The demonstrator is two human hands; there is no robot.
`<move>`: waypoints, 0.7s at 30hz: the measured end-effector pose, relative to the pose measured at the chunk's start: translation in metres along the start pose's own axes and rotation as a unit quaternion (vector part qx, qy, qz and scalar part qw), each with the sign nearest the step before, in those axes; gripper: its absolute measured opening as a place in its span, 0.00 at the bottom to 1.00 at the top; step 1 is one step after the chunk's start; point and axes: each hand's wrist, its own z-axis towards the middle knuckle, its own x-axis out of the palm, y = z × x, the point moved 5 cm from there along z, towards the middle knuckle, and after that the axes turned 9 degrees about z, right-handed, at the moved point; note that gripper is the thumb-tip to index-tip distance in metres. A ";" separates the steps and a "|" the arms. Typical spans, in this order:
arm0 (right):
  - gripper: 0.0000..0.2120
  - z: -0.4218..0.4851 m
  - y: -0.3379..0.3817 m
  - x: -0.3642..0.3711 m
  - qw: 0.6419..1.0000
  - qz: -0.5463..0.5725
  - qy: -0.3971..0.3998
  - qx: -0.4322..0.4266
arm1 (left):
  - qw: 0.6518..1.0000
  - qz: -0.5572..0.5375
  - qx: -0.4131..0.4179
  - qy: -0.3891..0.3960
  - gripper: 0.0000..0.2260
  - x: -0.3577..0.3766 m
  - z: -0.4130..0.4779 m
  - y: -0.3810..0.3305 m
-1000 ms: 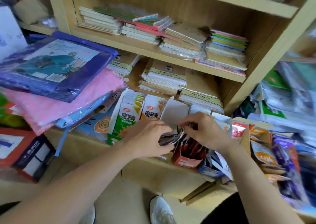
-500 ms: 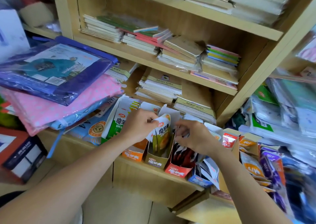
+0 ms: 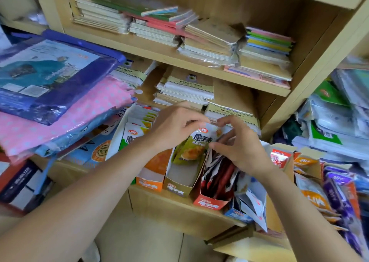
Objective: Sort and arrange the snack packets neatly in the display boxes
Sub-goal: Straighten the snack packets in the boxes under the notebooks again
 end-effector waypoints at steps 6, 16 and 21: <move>0.14 0.014 0.000 0.010 0.998 -0.044 -0.012 -0.036 | 0.998 -0.060 -0.033 0.010 0.10 0.010 -0.006 0.015; 0.06 0.019 0.004 0.017 0.979 -0.130 -0.134 -0.085 | 0.997 0.075 -0.029 -0.005 0.11 0.018 -0.074 -0.018; 0.08 0.020 0.007 0.013 0.992 -0.052 -0.105 -0.048 | 0.982 0.143 -0.063 0.102 0.17 0.046 -0.076 -0.014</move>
